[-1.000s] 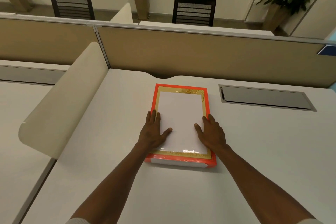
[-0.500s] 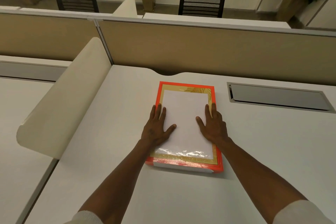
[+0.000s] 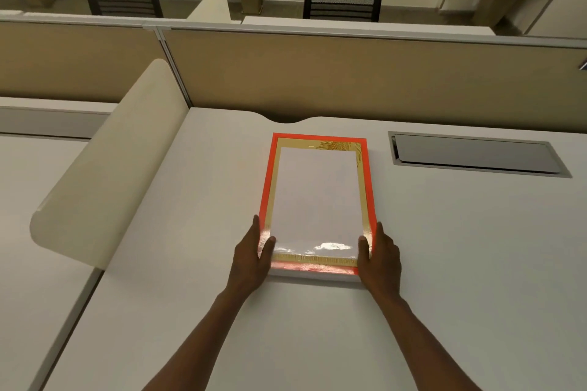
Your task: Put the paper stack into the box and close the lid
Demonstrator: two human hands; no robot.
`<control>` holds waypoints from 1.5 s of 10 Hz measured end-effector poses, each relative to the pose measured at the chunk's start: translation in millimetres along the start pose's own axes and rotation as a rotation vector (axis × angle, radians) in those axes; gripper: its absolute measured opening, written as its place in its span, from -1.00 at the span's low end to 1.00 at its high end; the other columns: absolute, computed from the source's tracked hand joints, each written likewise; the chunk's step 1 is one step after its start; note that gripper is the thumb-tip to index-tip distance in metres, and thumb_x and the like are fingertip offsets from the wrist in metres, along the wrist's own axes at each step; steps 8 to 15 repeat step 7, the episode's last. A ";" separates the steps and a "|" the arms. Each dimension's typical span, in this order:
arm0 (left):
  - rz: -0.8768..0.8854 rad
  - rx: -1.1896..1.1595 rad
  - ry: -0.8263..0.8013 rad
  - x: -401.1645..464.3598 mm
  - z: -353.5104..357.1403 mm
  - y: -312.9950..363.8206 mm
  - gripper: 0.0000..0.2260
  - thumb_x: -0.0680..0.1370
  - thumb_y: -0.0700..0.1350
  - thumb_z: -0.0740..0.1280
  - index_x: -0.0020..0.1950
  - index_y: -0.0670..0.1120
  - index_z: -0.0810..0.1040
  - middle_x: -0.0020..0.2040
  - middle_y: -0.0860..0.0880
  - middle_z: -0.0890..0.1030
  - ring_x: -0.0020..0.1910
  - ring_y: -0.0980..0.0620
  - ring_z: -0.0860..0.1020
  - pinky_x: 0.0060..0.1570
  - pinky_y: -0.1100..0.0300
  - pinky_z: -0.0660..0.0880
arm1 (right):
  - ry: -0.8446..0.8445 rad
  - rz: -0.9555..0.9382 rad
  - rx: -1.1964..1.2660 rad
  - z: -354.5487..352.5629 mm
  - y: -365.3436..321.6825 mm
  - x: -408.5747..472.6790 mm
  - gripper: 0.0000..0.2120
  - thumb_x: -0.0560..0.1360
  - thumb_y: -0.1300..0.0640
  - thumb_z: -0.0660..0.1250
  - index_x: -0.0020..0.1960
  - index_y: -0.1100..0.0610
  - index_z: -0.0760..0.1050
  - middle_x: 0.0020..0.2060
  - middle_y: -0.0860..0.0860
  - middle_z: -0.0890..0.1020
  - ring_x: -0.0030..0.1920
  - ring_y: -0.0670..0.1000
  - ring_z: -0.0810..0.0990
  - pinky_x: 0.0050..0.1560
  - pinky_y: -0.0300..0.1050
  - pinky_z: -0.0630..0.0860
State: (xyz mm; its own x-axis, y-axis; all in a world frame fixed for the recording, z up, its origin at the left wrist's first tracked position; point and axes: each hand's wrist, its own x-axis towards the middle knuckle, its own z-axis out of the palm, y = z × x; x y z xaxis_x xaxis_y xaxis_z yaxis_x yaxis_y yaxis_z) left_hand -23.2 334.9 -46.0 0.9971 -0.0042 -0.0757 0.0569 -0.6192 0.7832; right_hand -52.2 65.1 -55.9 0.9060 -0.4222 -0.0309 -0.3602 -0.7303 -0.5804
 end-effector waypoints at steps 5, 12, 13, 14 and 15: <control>-0.034 0.023 -0.009 -28.4 -0.6 5.1 -0.42 0.67 0.02 0.25 0.62 -0.17 0.19 0.55 -0.15 0.41 0.49 -0.17 0.44 0.49 -0.04 0.38 | -0.060 -0.016 0.002 -10.6 8.1 -42.0 -0.32 0.61 -0.16 0.19 0.58 0.19 0.13 0.39 0.19 0.45 0.35 0.20 0.45 0.27 0.06 0.48; 0.087 0.198 0.025 -15.4 -3.9 29.8 -0.34 0.64 0.06 0.29 0.64 -0.16 0.13 0.63 -0.14 0.25 0.62 -0.16 0.21 0.57 -0.08 0.26 | -0.057 -0.035 -0.048 -45.2 0.1 -13.9 -0.29 0.59 -0.24 0.15 0.58 0.14 0.13 0.47 0.16 0.39 0.43 0.18 0.39 0.37 0.08 0.40; 0.087 0.198 0.025 -15.4 -3.9 29.8 -0.34 0.64 0.06 0.29 0.64 -0.16 0.13 0.63 -0.14 0.25 0.62 -0.16 0.21 0.57 -0.08 0.26 | -0.057 -0.035 -0.048 -45.2 0.1 -13.9 -0.29 0.59 -0.24 0.15 0.58 0.14 0.13 0.47 0.16 0.39 0.43 0.18 0.39 0.37 0.08 0.40; 0.087 0.198 0.025 -15.4 -3.9 29.8 -0.34 0.64 0.06 0.29 0.64 -0.16 0.13 0.63 -0.14 0.25 0.62 -0.16 0.21 0.57 -0.08 0.26 | -0.057 -0.035 -0.048 -45.2 0.1 -13.9 -0.29 0.59 -0.24 0.15 0.58 0.14 0.13 0.47 0.16 0.39 0.43 0.18 0.39 0.37 0.08 0.40; 0.087 0.198 0.025 -15.4 -3.9 29.8 -0.34 0.64 0.06 0.29 0.64 -0.16 0.13 0.63 -0.14 0.25 0.62 -0.16 0.21 0.57 -0.08 0.26 | -0.057 -0.035 -0.048 -45.2 0.1 -13.9 -0.29 0.59 -0.24 0.15 0.58 0.14 0.13 0.47 0.16 0.39 0.43 0.18 0.39 0.37 0.08 0.40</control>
